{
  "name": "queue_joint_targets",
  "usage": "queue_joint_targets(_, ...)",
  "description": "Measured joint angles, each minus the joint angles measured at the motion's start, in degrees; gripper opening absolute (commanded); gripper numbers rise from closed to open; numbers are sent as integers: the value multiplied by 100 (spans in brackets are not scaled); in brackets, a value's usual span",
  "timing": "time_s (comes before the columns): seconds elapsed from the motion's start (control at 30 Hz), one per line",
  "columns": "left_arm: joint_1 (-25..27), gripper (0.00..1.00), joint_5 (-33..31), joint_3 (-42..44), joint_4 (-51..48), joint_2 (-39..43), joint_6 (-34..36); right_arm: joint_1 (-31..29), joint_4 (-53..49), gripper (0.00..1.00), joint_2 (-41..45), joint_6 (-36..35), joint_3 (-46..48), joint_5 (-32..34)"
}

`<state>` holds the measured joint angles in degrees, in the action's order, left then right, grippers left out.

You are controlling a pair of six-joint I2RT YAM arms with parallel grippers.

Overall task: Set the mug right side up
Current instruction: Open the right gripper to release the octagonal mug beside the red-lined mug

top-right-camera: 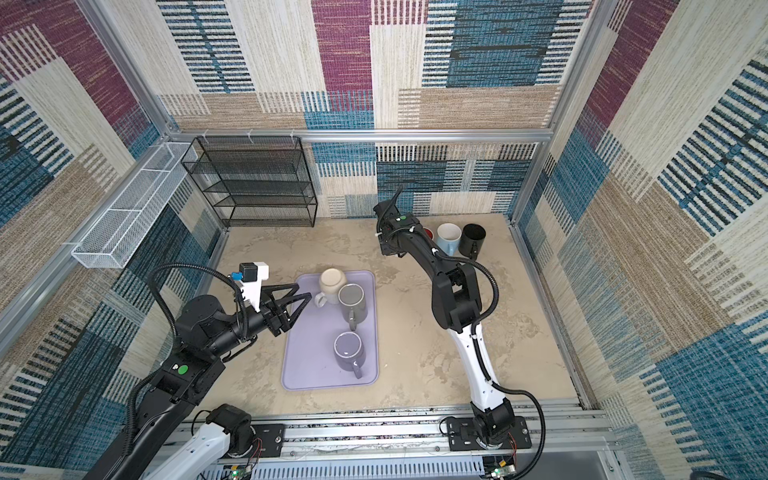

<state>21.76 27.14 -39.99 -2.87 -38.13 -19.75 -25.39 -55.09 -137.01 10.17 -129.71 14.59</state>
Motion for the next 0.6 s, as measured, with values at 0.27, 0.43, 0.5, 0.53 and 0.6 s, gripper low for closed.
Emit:
queue_joint_targets(0.27,0,63,-2,0,-44,13,0,28,79,33,83,9,166,-11)
queue_joint_targets(0.43,0,63,-20,0,-63,22,2,28,192,35,175,11,339,-11)
queue_joint_targets(0.5,0,63,-26,0,-83,22,2,28,251,36,238,11,422,-11)
queue_joint_targets(0.53,0,63,-39,0,-87,22,2,28,275,36,280,11,463,-11)
queue_joint_targets(0.6,0,63,-55,0,-92,22,4,28,339,37,365,11,555,-11)
